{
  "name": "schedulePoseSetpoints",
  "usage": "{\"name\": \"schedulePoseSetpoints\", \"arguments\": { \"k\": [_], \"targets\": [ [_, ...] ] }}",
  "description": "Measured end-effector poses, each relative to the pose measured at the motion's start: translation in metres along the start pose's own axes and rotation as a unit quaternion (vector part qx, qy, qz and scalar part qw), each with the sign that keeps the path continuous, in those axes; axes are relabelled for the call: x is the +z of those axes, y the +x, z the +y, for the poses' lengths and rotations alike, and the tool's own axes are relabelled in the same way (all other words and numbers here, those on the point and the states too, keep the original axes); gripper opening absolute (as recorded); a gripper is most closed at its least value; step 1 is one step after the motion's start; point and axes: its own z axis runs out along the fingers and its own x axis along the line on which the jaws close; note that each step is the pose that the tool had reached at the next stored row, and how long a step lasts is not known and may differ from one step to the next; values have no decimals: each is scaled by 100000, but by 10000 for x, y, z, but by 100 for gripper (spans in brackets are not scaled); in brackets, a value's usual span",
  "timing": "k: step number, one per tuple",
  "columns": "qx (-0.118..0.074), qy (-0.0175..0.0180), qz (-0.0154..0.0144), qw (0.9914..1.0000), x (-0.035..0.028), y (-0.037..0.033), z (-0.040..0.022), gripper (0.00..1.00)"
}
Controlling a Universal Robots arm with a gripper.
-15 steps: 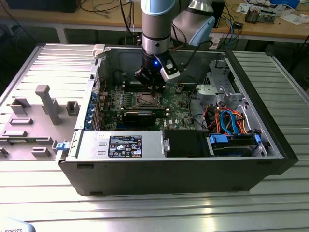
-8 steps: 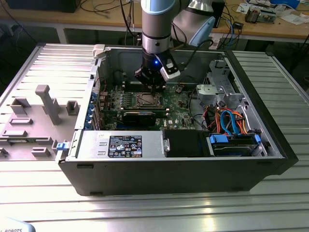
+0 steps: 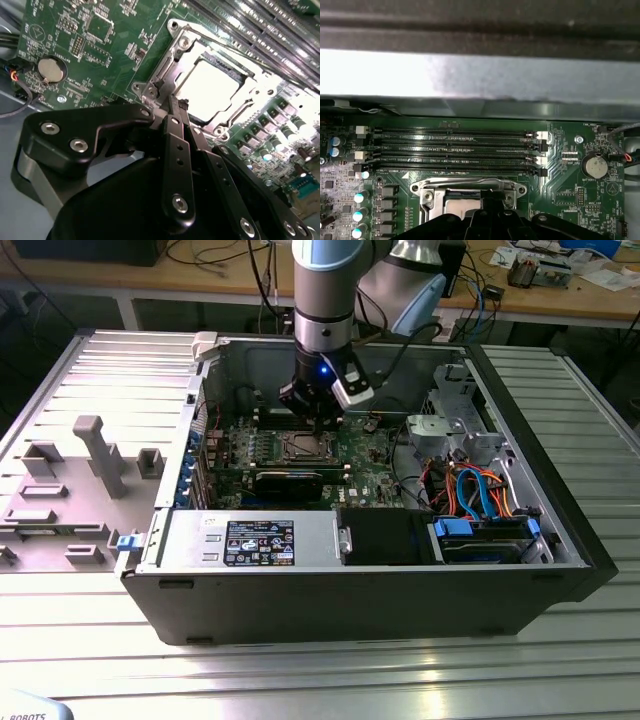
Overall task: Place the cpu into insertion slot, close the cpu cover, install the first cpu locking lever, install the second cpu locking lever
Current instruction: 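Install the second cpu locking lever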
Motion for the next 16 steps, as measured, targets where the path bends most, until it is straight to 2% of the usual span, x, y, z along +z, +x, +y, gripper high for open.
{"name": "schedulePoseSetpoints", "arguments": {
  "k": [2, 4, 6, 8, 16],
  "targets": [
    [-22, 572, 21, 99998, -15, 0, 0, 11],
    [-59, 1519, 54, 99988, -25, -1, 1, 11],
    [-71, 2044, 73, 99979, -35, -1, 1, 11],
    [-88, 2175, 69, 99976, -41, -2, 1, 11],
    [-70, 2185, 68, 99976, -43, 0, -47, 11]
  ]
}}
